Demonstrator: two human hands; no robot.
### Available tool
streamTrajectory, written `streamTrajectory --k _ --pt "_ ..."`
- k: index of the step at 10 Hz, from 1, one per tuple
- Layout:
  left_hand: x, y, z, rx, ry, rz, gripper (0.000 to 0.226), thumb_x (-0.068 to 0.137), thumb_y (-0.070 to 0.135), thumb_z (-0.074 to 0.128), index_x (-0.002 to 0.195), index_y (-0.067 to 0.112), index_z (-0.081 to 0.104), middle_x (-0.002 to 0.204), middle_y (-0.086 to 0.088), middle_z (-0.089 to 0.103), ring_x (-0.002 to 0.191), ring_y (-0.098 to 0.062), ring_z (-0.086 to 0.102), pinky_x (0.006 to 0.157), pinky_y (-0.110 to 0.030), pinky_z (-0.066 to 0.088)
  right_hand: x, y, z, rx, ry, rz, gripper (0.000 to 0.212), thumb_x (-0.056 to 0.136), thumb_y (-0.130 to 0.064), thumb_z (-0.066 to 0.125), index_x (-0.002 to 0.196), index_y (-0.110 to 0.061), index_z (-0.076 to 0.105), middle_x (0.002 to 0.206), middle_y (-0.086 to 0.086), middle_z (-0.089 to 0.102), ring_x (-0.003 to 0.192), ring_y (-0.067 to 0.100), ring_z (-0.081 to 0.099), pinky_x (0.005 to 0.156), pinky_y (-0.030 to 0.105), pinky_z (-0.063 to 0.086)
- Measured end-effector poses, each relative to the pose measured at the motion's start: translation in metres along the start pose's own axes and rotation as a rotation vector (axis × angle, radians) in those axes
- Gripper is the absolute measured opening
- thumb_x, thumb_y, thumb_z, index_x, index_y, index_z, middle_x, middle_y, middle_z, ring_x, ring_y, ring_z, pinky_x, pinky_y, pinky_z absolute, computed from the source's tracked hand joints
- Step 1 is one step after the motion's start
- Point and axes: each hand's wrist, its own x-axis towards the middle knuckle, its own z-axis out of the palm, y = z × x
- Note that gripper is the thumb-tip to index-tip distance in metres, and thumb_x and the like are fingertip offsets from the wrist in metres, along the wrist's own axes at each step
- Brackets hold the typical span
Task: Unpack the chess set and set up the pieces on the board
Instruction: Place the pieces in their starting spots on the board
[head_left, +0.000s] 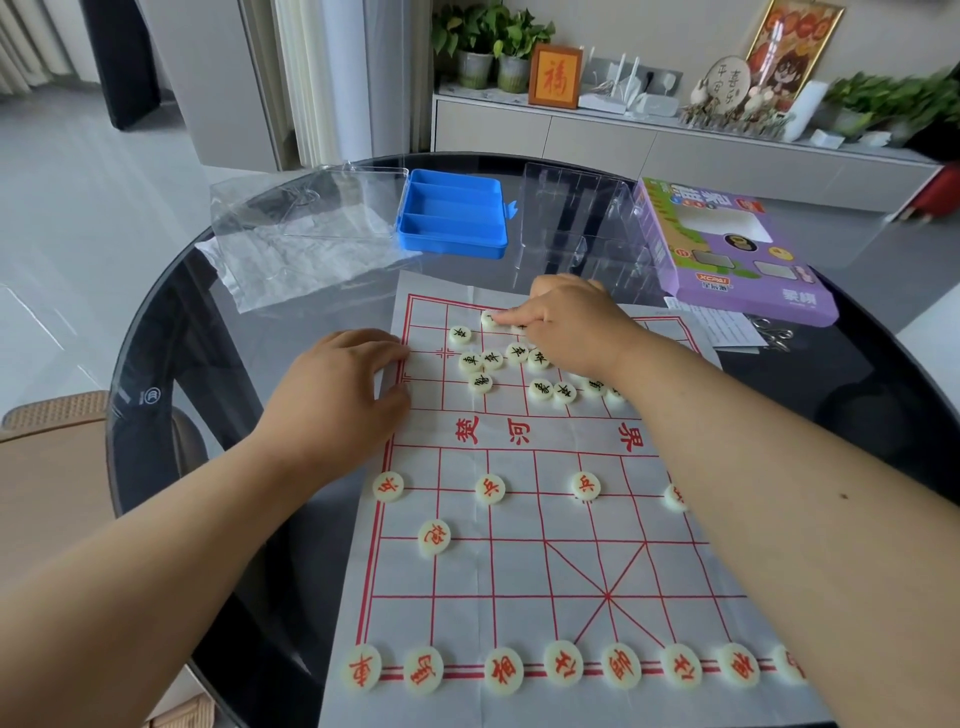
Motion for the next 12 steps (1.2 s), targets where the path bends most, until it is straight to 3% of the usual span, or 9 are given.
streamTrajectory --k 2,4,6,7,8,11,12 --pt "0.000 0.000 0.001 -0.007 -0.002 -0.008 0.043 0.092 0.029 0.052 0.135 0.026 0.051 0.142 0.009 0.045 0.130 -0.012 0.037 0.105 -0.028 0.034 0.005 0.011 -0.002 0.001 0.015 0.093 0.048 0.100 -0.012 0.029 0.126 -0.040 0.057 0.080 -0.010 0.036 0.092 0.016 0.036 0.095 0.036 0.031" --pt "0.000 0.000 0.000 0.002 0.007 0.014 0.042 0.091 0.026 0.053 0.133 0.023 0.054 0.140 0.007 0.047 0.130 -0.013 0.038 0.105 -0.027 0.032 0.002 0.014 -0.003 -0.001 0.024 0.115 0.053 0.098 -0.007 0.025 0.125 -0.038 0.059 0.096 0.000 0.044 0.101 0.024 0.043 0.097 0.040 0.034" --pt "0.000 0.001 0.000 0.005 0.006 0.013 0.042 0.091 0.027 0.053 0.133 0.023 0.053 0.140 0.007 0.047 0.130 -0.013 0.038 0.105 -0.027 0.032 0.002 0.015 -0.002 0.081 0.058 0.118 0.054 0.095 -0.005 0.027 0.121 -0.036 0.063 0.092 -0.002 0.045 0.099 0.023 0.046 0.093 0.038 0.037" --pt "0.000 0.000 0.000 0.003 0.006 0.008 0.042 0.091 0.027 0.053 0.133 0.024 0.053 0.141 0.008 0.047 0.130 -0.013 0.038 0.106 -0.028 0.032 -0.001 0.019 -0.005 0.190 0.104 0.123 0.052 0.095 -0.003 0.028 0.118 -0.031 0.066 0.084 -0.006 0.043 0.096 0.022 0.049 0.086 0.035 0.042" --pt "0.000 -0.001 0.000 0.002 0.007 0.006 0.042 0.091 0.028 0.053 0.133 0.024 0.053 0.141 0.008 0.046 0.130 -0.013 0.038 0.106 -0.028 0.032 -0.007 0.023 -0.010 0.245 0.125 0.123 0.051 0.095 -0.001 0.029 0.118 -0.025 0.068 0.078 -0.009 0.039 0.081 0.013 0.045 0.067 0.021 0.037" --pt "0.000 0.000 0.001 0.006 0.006 0.005 0.042 0.092 0.027 0.053 0.133 0.025 0.053 0.140 0.008 0.047 0.130 -0.013 0.038 0.104 -0.028 0.033 -0.023 0.015 -0.012 0.314 0.033 0.019 0.033 0.087 -0.008 0.055 0.106 -0.031 0.072 0.078 -0.009 0.043 0.072 0.009 0.047 0.064 0.022 0.039" --pt "0.000 0.000 0.001 0.006 0.006 0.009 0.042 0.092 0.027 0.052 0.134 0.025 0.053 0.140 0.008 0.047 0.130 -0.013 0.038 0.105 -0.028 0.033 -0.020 0.007 -0.007 0.277 0.013 -0.037 0.022 0.085 -0.020 0.066 0.103 -0.032 0.072 0.080 -0.006 0.045 0.074 0.011 0.048 0.066 0.023 0.040"
